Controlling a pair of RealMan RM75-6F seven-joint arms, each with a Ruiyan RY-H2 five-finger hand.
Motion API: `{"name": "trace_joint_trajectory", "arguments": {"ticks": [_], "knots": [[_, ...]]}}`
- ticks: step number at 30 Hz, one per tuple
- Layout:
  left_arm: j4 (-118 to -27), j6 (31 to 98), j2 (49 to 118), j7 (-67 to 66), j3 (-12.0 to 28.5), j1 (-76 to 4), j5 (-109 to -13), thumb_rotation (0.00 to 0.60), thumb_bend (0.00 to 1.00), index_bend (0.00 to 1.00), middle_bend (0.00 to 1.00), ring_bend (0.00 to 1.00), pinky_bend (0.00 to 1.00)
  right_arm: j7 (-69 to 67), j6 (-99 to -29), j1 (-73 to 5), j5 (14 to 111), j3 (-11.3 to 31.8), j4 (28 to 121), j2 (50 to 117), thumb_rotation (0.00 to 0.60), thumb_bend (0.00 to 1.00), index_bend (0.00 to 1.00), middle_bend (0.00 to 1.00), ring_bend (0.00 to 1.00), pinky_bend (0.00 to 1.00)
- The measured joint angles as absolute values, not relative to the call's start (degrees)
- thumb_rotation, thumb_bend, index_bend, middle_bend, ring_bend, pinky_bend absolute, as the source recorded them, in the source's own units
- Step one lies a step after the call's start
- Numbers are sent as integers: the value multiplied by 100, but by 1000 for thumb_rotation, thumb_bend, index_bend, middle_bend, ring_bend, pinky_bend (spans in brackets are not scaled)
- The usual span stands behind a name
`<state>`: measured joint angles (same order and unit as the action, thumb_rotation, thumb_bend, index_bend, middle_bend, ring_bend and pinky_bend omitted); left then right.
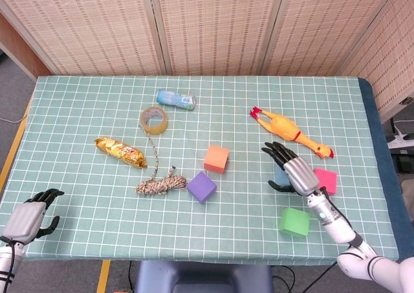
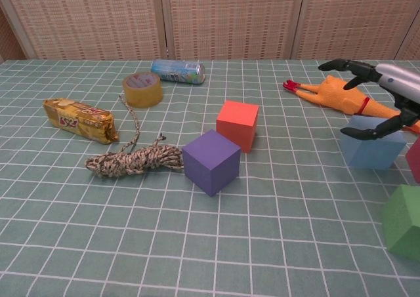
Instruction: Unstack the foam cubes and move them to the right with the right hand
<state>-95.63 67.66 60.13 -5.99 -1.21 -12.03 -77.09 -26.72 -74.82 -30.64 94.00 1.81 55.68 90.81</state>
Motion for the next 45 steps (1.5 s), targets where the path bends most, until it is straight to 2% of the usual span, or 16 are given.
{"name": "trace_joint_trajectory", "arguments": {"ticks": [13,30,35,40,45], "knots": [[-9552,6799,5984,-522,-117,-1189,-7736,600,464,213,169,191,370,-2469,-5893,-3997,8823,635,5363,9831,600,154,82,36,0,188],[-9556,6802,5960,-450,-114,-1184,-7758,600,464,213,170,190,370,-2605,-5513,-4637,8486,1024,4637,10710,600,114,82,34,0,188],[-9557,6828,5939,-381,-119,-1171,-7798,600,464,213,170,190,370,-2623,-5434,-4822,8426,1098,4221,11032,600,114,125,40,3,207],[-9541,6841,5922,-299,-127,-1164,-7850,600,464,213,169,191,370,-2712,-5558,-4931,8437,1126,3680,11371,600,114,244,207,107,349],[-9519,6818,5914,-251,-139,-1169,-7878,600,464,213,170,190,370,-2919,-5673,-5011,8463,1120,3126,11674,600,114,293,274,177,414]]}}
